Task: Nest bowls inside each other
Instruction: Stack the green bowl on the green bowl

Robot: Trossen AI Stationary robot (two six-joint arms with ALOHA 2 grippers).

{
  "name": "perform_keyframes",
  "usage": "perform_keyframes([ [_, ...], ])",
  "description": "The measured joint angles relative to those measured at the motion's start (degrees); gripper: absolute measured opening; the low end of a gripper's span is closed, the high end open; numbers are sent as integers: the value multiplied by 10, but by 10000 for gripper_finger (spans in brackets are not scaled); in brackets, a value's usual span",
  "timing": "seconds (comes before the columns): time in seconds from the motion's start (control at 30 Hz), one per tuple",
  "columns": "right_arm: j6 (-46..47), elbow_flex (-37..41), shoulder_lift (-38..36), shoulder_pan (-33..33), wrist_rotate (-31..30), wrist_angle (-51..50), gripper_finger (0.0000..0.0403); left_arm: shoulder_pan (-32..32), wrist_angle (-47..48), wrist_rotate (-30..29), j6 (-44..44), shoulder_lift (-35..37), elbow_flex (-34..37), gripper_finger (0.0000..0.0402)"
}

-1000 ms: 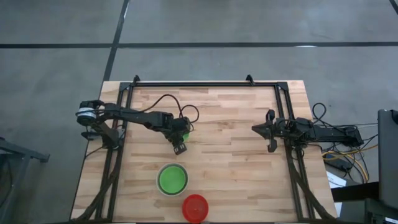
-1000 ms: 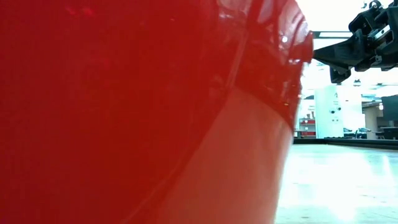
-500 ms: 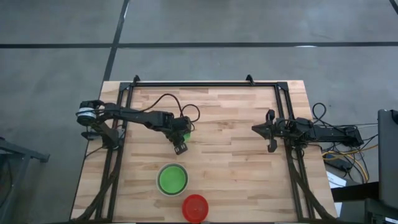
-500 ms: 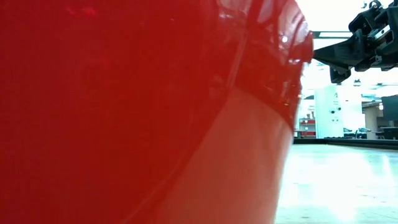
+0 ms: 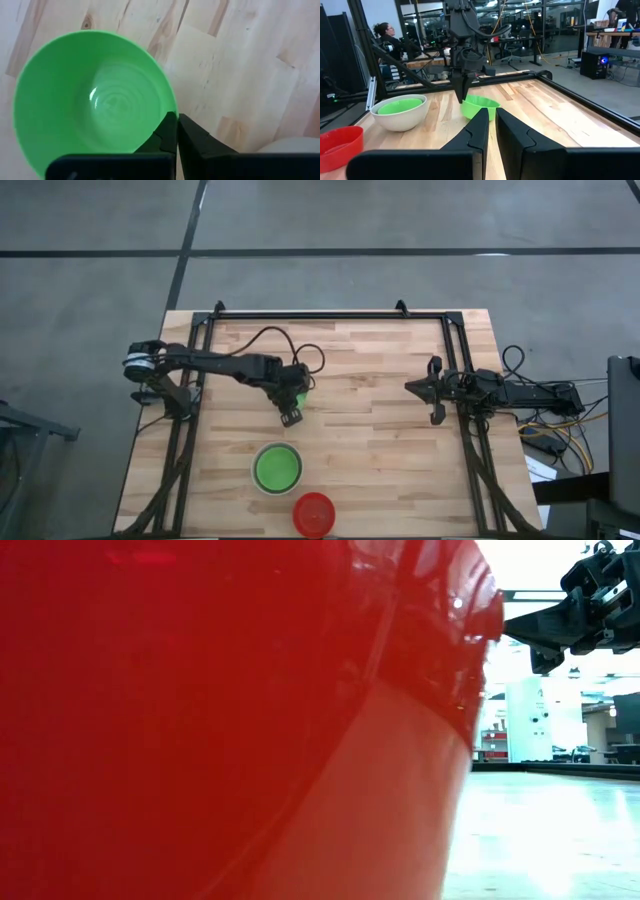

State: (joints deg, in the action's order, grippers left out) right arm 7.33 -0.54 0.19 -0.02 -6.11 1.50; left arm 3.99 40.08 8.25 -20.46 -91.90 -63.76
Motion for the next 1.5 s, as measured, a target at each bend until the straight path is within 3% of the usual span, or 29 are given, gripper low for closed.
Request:
perform_keyframes([
  [0.77, 1, 0, 0, 0, 0, 0, 34, -12, 132, -7, -20, 0, -98, 1],
  [1.5, 0, 0, 0, 0, 0, 0, 34, -129, 175, -75, -146, 1, -160, 1],
])
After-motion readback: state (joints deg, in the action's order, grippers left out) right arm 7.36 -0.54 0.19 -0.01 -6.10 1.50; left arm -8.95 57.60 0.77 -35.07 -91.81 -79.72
